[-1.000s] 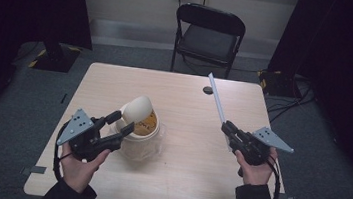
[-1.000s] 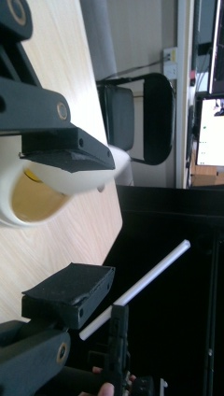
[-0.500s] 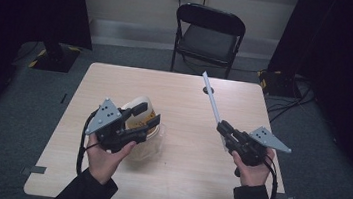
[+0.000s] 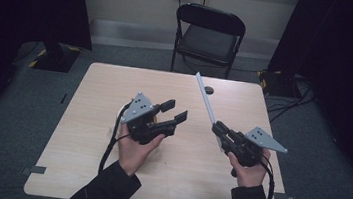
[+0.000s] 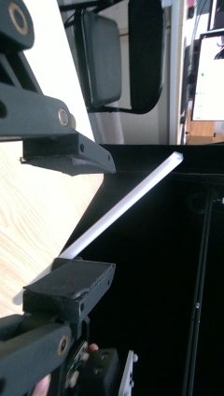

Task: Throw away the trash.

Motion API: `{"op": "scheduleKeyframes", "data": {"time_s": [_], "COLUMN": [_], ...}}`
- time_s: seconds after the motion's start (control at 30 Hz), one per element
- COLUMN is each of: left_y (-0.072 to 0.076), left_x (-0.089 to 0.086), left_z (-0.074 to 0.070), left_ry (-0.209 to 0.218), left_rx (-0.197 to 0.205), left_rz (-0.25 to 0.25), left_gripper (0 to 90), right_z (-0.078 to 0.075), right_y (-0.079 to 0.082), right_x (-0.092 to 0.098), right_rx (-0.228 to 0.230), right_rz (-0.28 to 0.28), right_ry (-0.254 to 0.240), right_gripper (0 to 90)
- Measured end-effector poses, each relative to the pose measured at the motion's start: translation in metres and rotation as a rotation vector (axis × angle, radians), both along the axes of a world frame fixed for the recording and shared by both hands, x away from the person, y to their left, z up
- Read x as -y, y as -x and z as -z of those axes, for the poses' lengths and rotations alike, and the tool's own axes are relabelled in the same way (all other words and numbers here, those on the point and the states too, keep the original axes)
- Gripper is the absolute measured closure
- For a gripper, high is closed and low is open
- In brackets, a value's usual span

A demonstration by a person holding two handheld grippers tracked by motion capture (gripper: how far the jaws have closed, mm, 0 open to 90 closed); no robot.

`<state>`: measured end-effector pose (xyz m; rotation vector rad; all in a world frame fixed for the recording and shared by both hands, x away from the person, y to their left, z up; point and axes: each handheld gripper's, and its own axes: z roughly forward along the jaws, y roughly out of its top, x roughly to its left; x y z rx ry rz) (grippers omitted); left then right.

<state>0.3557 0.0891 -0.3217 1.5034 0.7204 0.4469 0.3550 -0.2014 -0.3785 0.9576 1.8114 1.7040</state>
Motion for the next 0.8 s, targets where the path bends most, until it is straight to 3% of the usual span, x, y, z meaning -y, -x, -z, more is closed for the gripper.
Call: {"op": "scheduleKeyframes", "data": {"time_s": [0.3, 0.53, 0.8], "left_y": [-0.024, -0.035, -0.041], "left_x": [0.028, 0.031, 0.03], "left_z": [0.008, 0.013, 0.016], "left_ry": [0.001, 0.009, 0.012], "left_rx": [-0.037, -0.068, -0.086], "left_rz": [0.001, -0.013, 0.028], "left_gripper": [46.2, 47.9, 58.9], "right_z": [0.001, 0.001, 0.003], "right_y": [0.002, 0.003, 0.004], "right_x": [-0.011, -0.017, -0.025], "right_rx": [0.003, 0.009, 0.007], "right_rz": [-0.052, -0.081, -0.127], "right_ry": [0.009, 0.01, 0.015], "right_gripper": [80.4, 80.5, 80.5]}}
